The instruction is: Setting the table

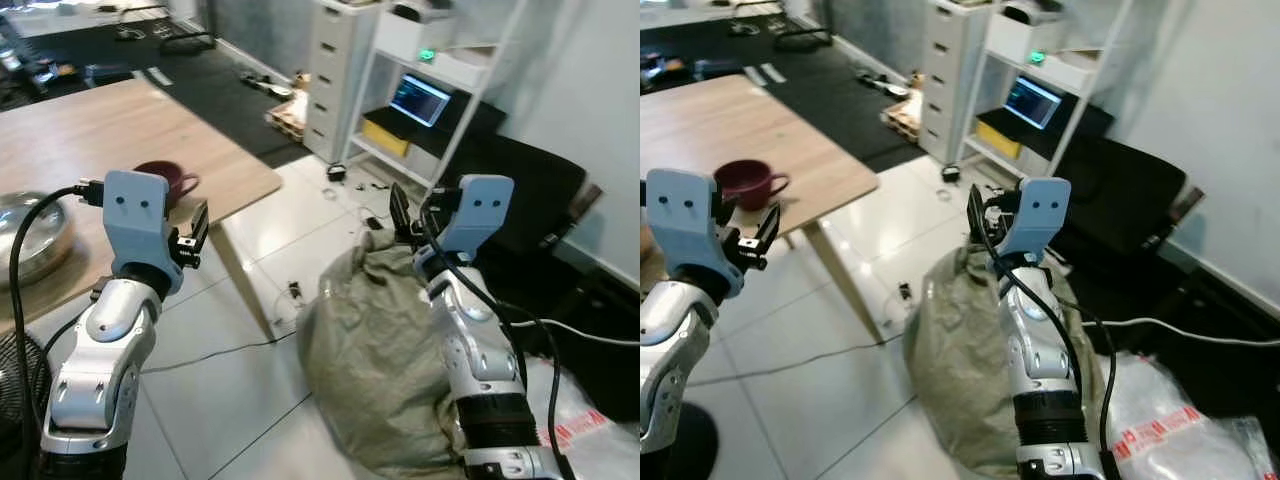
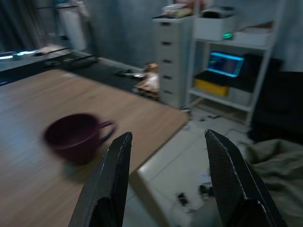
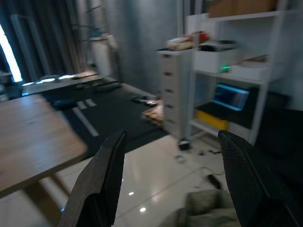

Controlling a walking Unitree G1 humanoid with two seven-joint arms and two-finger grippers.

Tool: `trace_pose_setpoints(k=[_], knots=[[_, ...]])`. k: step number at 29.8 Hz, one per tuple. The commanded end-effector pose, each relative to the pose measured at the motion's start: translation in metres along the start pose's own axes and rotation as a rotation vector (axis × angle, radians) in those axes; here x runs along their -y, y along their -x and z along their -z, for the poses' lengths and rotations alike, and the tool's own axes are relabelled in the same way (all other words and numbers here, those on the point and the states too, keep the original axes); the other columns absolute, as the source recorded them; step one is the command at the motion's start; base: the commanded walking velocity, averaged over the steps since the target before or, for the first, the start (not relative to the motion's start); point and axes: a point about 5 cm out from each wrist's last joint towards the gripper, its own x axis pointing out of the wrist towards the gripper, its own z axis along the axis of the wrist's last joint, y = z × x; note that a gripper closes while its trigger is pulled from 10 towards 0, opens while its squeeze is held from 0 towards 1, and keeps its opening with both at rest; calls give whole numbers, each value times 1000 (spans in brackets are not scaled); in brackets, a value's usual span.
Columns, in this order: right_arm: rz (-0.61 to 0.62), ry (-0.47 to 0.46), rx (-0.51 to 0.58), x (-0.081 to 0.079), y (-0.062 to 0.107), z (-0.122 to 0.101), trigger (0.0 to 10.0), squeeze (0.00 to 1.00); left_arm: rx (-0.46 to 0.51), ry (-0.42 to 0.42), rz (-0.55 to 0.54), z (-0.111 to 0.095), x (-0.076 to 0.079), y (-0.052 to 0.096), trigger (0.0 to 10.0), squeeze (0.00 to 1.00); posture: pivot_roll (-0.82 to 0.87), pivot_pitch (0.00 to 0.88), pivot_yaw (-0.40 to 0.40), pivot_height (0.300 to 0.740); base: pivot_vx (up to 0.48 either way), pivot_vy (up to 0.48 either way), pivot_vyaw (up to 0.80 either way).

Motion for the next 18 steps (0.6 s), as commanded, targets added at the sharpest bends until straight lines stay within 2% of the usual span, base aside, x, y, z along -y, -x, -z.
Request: trace_pose_setpoints(k=[1,7,11,18], knots=[[12,-5,-13,4,2,2,10000,0,-7,6,8,2,1,1,10000,0,82,34,10,740,0,0,-800],[12,-3,-15,4,2,2,10000,0,-14,-6,20,3,4,0,10000,0,81,35,10,740,0,0,-800],[11,-3,-15,4,2,2,10000,0,-33,-47,64,7,10,2,10000,0,80,37,10,740,0,0,-800],[12,3,-20,4,3,3,10000,0,-47,-55,137,10,17,5,10000,0,77,42,11,740,0,0,-800]])
